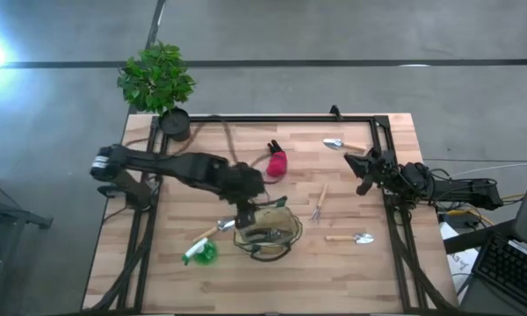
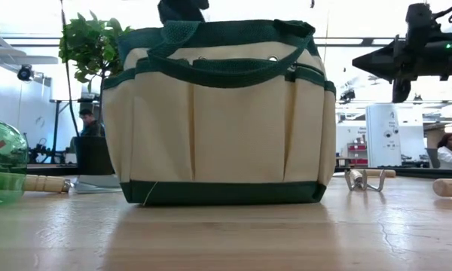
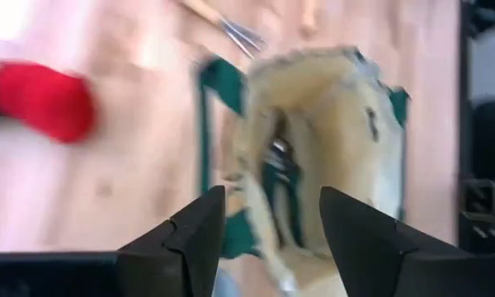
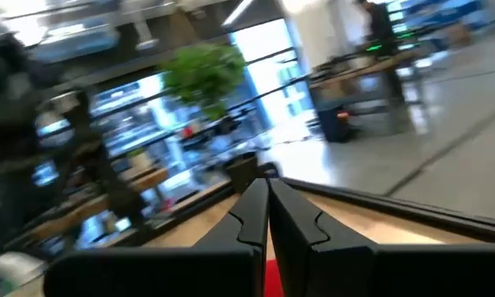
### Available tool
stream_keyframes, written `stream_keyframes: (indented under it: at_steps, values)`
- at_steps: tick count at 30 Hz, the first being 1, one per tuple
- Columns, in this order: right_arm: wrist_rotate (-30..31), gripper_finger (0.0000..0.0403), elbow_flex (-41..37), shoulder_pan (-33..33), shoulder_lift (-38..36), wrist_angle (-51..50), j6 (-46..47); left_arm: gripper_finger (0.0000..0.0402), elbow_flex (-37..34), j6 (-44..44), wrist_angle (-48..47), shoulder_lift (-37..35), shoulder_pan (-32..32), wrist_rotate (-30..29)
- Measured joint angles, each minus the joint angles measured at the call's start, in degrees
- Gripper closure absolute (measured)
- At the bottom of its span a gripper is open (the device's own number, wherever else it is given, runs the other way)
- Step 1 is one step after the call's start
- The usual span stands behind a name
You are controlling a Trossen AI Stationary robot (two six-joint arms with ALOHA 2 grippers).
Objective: Pick & Place Garden tools in Gardening bag
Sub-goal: Put the spray bottle into the gardening bag
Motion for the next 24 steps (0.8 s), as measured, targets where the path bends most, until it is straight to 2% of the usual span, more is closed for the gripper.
stream_keyframes:
  at_steps: [4, 8, 10, 13, 17, 19, 24]
  values:
    - [-4.66, 0.0394, 0.0, 0.01, 0.03, 0.01, 0.24, 0.0213, -4.53, -2.26, 0.66, -6.97, -2.05, -14.77]
    - [-4.63, 0.0394, 0.0, 0.01, 0.03, -0.03, 0.34, 0.0219, -12.7, -4.25, 7.25, -14.21, -4.27, -34.51]
    - [-4.58, 0.0394, 0.0, 0.01, 0.03, -0.01, 0.55, 0.022, -17.66, -7.12, 10.13, -17.5, -4.82, -40.73]
    - [-4.67, 0.0394, 0.0, 0.01, 0.03, -0.1, 2.62, 0.022, -24.18, -12.21, 10.22, -22.1, -5.57, -41.61]
    - [-6.52, 0.0394, 0.0, 0.01, 0.03, -0.47, 3.36, 0.022, -32.21, -20.35, 10.02, -29.32, -9.03, -35.01]
    - [-6.85, 0.0394, 0.01, -0.01, 0.03, -0.89, 3.38, 0.022, -35.62, -24.76, 10.33, -32.31, -11.92, -32.44]
    - [-6.84, 0.0394, 0.02, -0.01, 0.05, -1.37, 3.37, 0.022, -40.67, -35.4, 10.62, -36.4, -21.01, -33.03]
